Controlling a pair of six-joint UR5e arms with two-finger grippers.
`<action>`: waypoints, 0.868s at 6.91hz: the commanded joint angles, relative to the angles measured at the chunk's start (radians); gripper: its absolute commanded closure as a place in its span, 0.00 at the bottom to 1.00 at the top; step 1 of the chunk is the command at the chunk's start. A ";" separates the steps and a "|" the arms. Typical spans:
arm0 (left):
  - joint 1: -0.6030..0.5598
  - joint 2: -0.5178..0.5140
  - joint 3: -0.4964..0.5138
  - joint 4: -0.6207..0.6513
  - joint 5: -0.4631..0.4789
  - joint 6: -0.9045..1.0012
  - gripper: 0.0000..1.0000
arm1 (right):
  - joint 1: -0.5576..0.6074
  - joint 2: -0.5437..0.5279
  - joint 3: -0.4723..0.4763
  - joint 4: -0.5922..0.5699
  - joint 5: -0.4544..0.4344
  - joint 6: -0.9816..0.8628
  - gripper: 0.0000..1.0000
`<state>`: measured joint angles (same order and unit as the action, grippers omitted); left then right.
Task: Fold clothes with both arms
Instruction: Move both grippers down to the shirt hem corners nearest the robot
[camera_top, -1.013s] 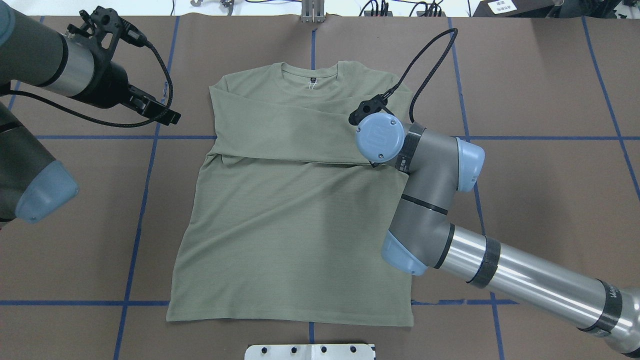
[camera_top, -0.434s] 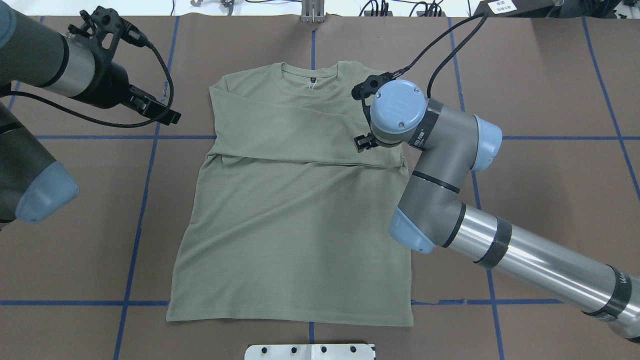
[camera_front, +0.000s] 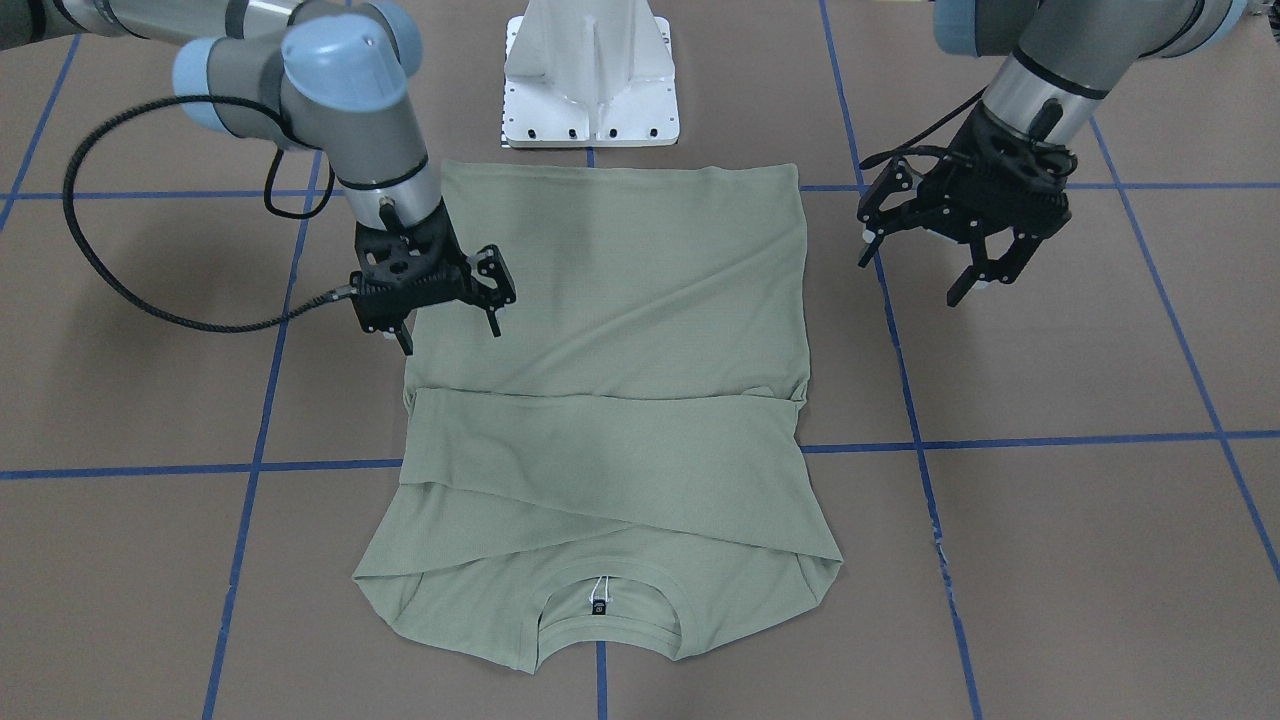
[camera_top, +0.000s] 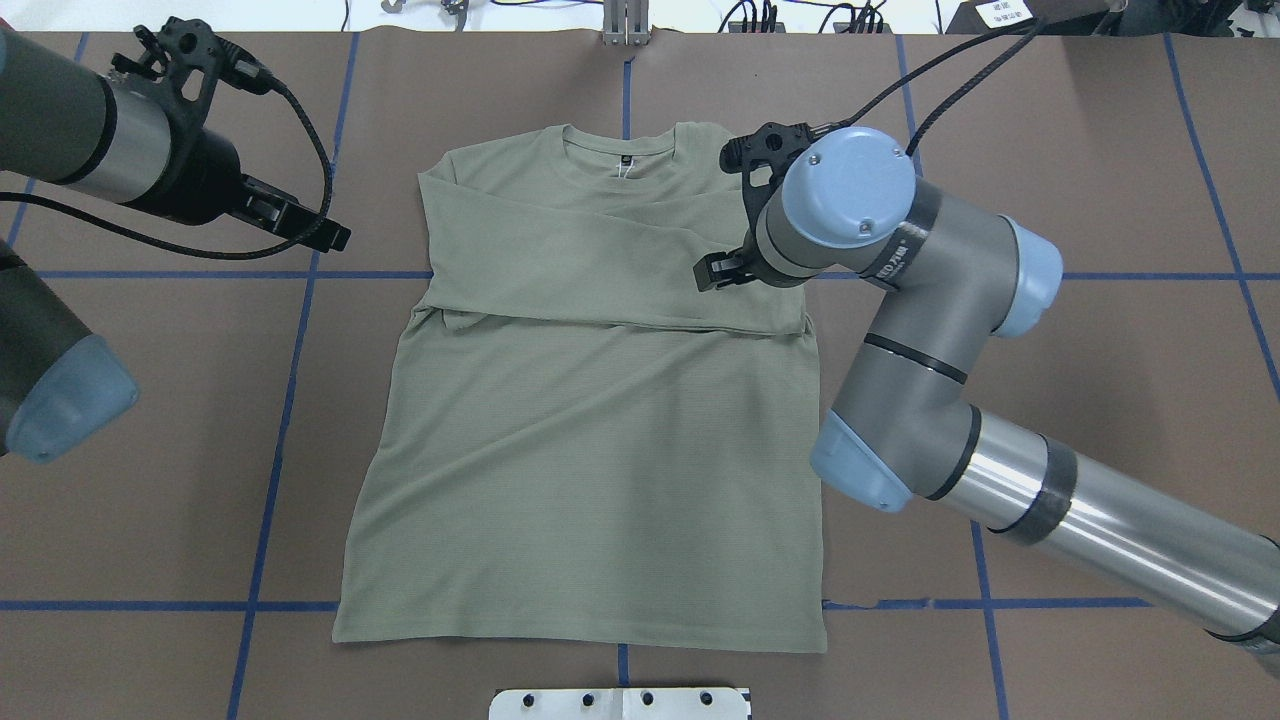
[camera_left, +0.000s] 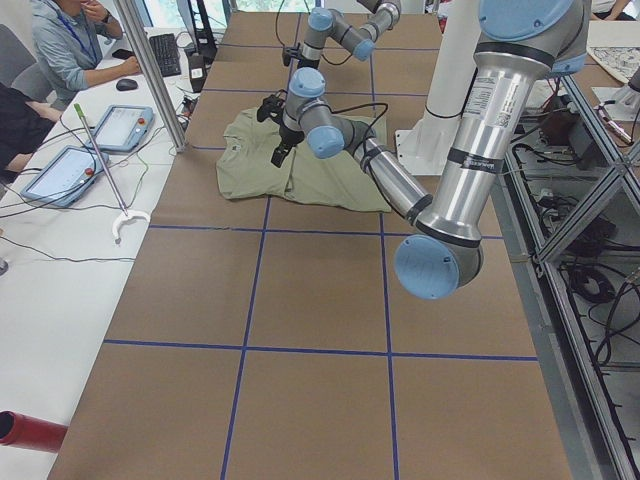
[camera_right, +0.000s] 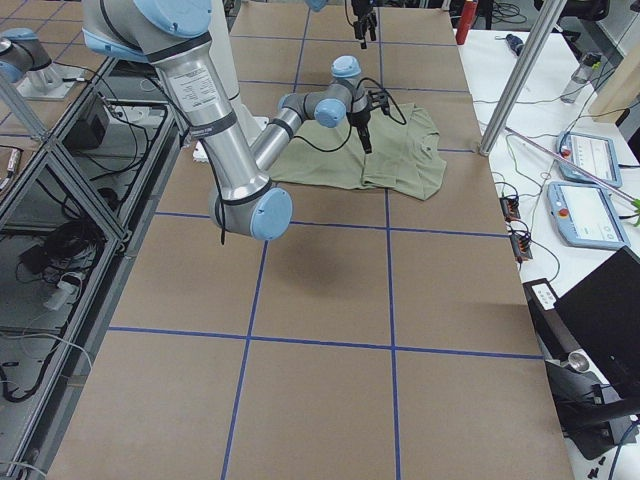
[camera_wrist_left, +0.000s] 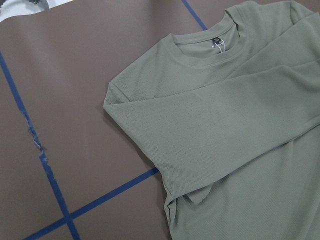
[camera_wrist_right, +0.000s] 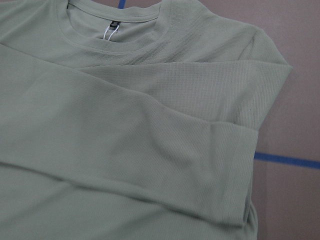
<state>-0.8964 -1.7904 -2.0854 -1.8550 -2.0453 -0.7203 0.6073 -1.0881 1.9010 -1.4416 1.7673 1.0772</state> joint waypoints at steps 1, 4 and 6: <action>0.095 0.176 -0.148 -0.106 0.058 -0.248 0.00 | -0.164 -0.154 0.212 0.030 -0.139 0.240 0.00; 0.446 0.346 -0.147 -0.340 0.333 -0.725 0.15 | -0.457 -0.257 0.326 0.032 -0.439 0.558 0.02; 0.673 0.367 -0.112 -0.368 0.492 -0.977 0.25 | -0.534 -0.260 0.329 0.036 -0.514 0.627 0.02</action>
<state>-0.3594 -1.4414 -2.2174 -2.2058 -1.6580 -1.5509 0.1169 -1.3418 2.2232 -1.4067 1.2967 1.6652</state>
